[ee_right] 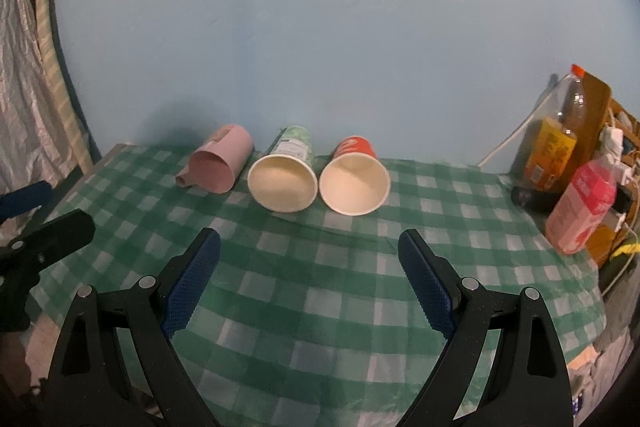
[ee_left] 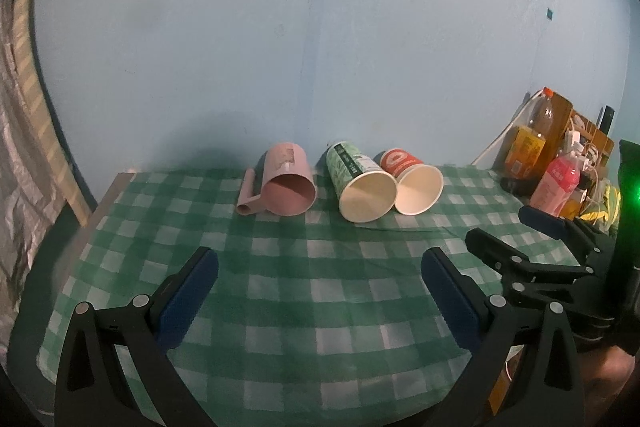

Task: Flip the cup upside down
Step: 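Move the left gripper to the pink mug and close on its body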

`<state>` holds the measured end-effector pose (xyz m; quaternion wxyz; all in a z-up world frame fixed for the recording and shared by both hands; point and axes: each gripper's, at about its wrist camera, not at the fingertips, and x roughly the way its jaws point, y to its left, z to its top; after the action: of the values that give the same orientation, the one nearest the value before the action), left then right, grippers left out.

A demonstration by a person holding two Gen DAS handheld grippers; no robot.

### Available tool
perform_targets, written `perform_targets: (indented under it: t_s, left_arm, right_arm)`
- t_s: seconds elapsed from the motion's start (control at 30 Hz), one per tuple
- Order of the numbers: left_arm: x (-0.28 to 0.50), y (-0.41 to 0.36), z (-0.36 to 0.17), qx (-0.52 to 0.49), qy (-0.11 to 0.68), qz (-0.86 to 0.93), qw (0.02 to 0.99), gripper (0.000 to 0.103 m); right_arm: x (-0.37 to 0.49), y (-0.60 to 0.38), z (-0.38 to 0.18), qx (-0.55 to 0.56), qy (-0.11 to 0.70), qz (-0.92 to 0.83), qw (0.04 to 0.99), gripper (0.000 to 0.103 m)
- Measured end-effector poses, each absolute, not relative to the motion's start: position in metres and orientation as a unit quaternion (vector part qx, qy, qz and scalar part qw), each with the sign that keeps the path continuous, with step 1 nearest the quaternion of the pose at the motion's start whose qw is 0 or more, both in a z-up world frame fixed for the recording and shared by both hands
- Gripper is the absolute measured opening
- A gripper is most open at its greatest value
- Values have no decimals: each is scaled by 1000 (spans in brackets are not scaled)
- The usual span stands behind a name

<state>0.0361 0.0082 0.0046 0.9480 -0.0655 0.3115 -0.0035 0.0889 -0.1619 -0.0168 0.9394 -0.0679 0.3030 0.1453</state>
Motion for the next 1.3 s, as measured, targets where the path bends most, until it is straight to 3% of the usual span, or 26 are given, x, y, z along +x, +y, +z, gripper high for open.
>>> perform_targets:
  t_s: [0.37, 0.87, 1.3]
  left_arm:
    - [95, 34, 8, -24, 356, 29, 934, 102]
    - [213, 43, -15, -41, 432, 49, 899, 102]
    - [290, 42, -53, -44, 493, 54, 867, 102]
  right_arm:
    - [138, -152, -7, -38, 349, 208, 913, 89]
    - [247, -125, -13, 3, 434, 247, 866, 89]
    - [302, -107, -11, 11, 459, 259, 850, 89]
